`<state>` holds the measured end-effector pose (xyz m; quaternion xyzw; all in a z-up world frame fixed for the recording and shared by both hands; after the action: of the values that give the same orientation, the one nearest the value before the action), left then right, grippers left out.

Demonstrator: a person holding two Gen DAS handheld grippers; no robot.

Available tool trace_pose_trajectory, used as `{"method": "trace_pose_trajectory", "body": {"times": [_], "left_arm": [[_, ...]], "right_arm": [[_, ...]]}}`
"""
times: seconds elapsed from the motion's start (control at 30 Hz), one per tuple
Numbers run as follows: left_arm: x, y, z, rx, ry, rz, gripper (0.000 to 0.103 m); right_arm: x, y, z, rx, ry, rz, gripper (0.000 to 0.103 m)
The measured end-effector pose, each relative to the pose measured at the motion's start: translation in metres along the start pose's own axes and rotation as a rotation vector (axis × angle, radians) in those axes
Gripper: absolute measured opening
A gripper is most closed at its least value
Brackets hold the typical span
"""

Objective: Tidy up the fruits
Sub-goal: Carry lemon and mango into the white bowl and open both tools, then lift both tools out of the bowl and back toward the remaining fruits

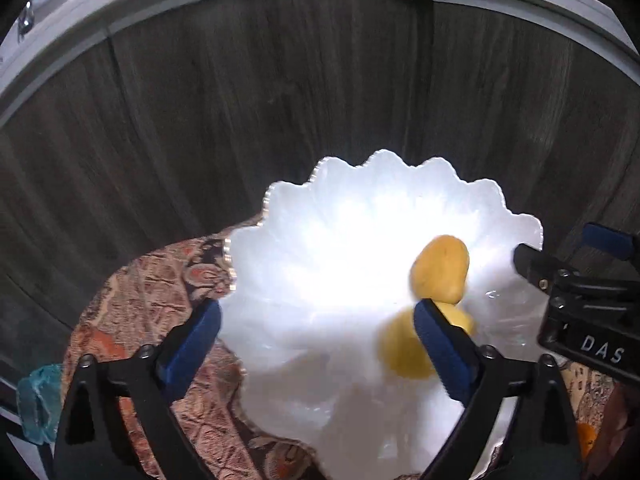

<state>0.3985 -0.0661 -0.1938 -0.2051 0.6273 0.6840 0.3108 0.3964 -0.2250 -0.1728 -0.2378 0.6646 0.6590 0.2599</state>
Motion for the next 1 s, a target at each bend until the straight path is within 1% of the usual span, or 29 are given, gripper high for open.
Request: {"method": "trace_pose_trajectory", "body": {"times": [0.17,0.37,0.6,0.67,1.0], "left_arm": [[-0.006,0.018,0.010,-0.032,0.017,-0.032,0.103],[-0.008,0.044,0.021,-0.047,0.043,-0.064,0.103],[-0.007,0.088,0.030,-0.053,0.064,-0.108,0.103],[-0.006,0.102,0.032,-0.065,0.065,-0.120,0.103],[-0.003,0.157,0.031,-0.072,0.071,-0.169,0.103]], "right_arm": [[-0.003,0.011,-0.001,0.042,0.001,-0.019,0.094],[-0.007,0.040,0.002,0.069,-0.007,-0.077,0.095],[-0.008,0.078,0.003,0.066,-0.022,-0.119,0.095],[-0.008,0.090,0.004,0.065,-0.025,-0.137,0.095],[0.003,0.147,-0.003,0.052,-0.051,-0.189,0.095]]}}
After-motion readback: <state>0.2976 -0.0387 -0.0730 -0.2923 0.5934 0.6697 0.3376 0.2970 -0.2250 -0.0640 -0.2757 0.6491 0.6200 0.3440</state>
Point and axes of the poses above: each gripper's, at about its wrist camera, not at the fingertips, and y roughly against the way its jaws point, z to its left, x to its underside, the point moved 4 cm from there along -y, roughly the way its jaws point, and after that the axes turned 4 degrees about -x, right-handed, at the moved point
